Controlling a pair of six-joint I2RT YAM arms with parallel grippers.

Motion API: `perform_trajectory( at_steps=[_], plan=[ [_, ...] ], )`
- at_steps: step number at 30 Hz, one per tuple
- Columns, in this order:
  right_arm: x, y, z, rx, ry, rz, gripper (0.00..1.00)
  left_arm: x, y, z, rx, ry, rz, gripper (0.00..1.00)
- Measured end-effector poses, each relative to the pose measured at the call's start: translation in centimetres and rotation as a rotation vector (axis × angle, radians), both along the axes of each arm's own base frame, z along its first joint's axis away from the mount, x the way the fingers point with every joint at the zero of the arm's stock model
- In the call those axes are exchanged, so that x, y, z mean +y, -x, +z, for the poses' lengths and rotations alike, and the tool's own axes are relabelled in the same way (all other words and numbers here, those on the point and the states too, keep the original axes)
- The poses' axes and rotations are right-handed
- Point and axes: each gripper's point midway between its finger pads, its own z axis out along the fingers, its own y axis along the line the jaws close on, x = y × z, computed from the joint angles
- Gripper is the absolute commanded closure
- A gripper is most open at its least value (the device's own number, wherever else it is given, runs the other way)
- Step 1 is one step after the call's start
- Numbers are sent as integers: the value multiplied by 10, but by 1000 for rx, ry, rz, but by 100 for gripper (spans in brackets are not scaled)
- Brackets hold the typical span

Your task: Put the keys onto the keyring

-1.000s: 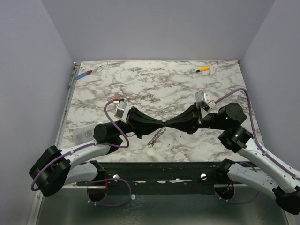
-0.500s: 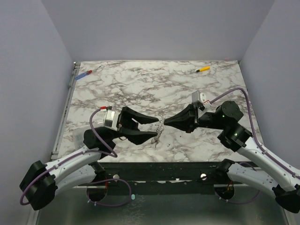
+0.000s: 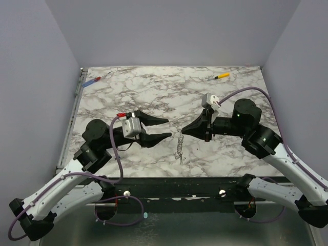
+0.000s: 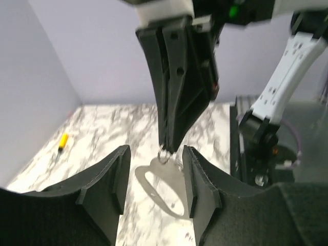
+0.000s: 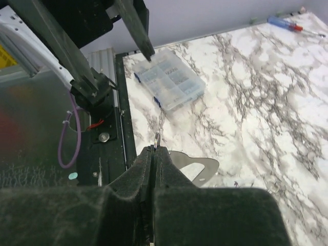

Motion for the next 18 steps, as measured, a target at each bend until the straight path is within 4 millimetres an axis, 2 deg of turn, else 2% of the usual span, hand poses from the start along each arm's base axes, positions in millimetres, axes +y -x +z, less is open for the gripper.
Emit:
perform_trajectory(
  at_steps=[5,8,11,15,18],
  plan=[
    [-11,-12,-18,99,144,-103,99,-4,-15,-41,18,-215,39,52],
    [-18,-23,-39,185,266,-176,99,-8,-24,-77,52,-344,44,53],
    [-29,-32,-67,254,388,-262,99,-10,-33,-102,70,-435,52,53],
    [-47,-36,-91,300,496,-347,99,-15,-42,-123,72,-494,55,54],
    [-48,-37,-98,315,522,-352,99,-20,-48,-136,72,-496,55,56]
  ],
)
